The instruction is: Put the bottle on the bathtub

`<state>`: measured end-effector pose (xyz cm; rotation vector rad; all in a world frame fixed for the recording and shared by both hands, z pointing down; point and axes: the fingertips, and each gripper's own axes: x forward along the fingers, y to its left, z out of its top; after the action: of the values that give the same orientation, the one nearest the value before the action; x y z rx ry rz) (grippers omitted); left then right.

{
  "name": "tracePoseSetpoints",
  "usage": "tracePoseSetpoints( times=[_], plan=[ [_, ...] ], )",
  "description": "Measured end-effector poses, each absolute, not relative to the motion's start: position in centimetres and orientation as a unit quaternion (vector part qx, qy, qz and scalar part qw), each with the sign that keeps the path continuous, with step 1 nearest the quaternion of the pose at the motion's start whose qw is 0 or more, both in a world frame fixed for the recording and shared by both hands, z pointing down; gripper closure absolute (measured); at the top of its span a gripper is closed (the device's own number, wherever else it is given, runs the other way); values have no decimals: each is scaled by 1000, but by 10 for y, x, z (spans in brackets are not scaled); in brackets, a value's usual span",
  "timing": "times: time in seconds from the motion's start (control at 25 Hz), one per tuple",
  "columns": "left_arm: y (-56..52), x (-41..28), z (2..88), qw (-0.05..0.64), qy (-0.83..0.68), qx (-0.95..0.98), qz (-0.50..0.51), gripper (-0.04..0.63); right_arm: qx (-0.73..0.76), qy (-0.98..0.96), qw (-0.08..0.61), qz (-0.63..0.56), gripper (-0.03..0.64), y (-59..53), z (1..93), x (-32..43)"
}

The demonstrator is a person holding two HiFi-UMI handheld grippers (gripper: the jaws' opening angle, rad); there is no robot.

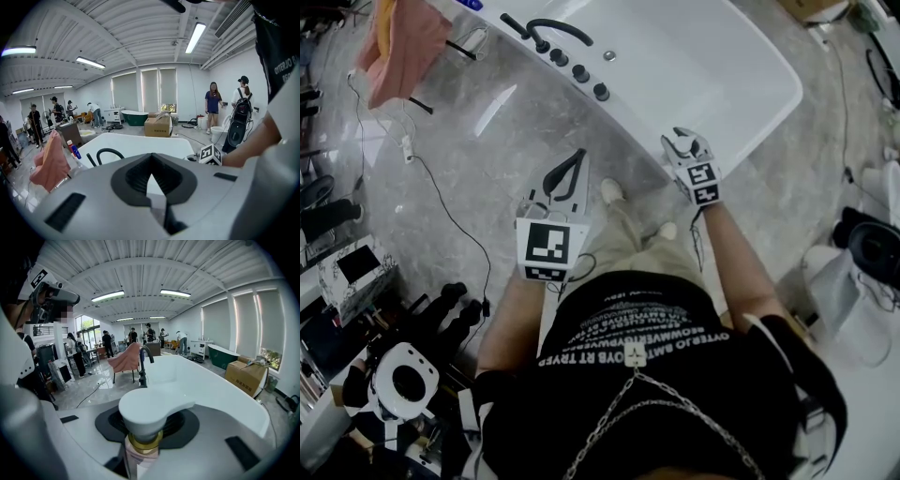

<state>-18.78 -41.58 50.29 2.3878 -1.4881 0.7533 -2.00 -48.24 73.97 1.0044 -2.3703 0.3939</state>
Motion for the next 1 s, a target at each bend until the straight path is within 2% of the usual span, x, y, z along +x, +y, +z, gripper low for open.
tracePoseSetpoints(
  times=[0.84, 1.0],
  plan=[
    [-392, -172, 520, 125, -504, 812, 268, 598, 357, -890, 263, 111, 492, -460, 768, -19],
    [-391, -169, 510, 119, -507, 812, 264, 598, 354, -885, 268, 140, 455, -453, 774, -11]
  ],
)
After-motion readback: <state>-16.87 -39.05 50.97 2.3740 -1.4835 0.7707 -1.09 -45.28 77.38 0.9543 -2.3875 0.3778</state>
